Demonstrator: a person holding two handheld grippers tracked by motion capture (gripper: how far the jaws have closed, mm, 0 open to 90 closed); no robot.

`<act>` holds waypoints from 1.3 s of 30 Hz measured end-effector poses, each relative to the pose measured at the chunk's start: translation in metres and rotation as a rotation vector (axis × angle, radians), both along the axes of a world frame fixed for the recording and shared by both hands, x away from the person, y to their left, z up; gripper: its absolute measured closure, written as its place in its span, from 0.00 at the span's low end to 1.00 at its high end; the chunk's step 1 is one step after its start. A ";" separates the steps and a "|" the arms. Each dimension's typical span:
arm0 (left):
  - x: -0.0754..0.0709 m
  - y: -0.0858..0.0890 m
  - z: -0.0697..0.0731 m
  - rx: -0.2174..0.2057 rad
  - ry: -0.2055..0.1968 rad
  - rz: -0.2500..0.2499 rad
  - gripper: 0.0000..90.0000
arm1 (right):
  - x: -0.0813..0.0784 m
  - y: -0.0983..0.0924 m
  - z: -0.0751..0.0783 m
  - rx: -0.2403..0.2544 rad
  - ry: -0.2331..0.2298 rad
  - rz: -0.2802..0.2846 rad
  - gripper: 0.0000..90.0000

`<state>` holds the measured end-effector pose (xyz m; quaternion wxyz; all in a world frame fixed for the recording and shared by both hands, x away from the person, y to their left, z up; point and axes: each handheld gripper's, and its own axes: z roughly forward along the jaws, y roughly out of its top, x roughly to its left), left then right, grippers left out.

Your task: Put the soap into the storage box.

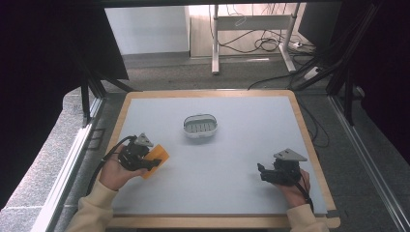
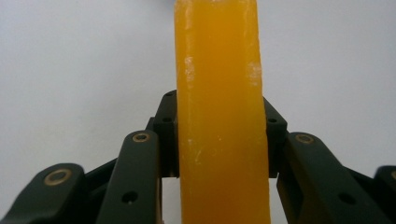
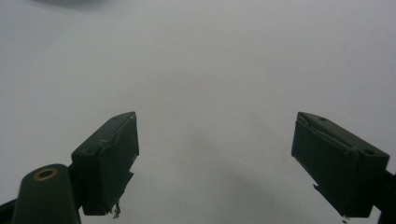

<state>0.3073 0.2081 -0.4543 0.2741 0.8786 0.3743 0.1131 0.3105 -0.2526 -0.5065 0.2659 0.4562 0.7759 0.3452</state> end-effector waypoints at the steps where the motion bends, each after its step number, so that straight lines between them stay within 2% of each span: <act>1: 0.001 -0.001 0.000 0.000 0.000 -0.001 0.69 | 0.000 0.000 0.000 0.000 -0.001 -0.001 0.17; 14: 0.008 -0.010 0.009 0.007 -0.015 -0.028 0.69 | 0.000 0.000 0.000 -0.005 -0.003 -0.001 0.17; 20: 0.012 -0.014 0.016 -0.010 -0.019 -0.033 0.69 | 0.000 -0.002 0.000 -0.006 -0.006 -0.007 0.17; 39: 0.022 -0.021 0.029 -0.018 -0.046 -0.042 0.69 | 0.000 -0.002 -0.001 -0.010 -0.005 -0.013 0.17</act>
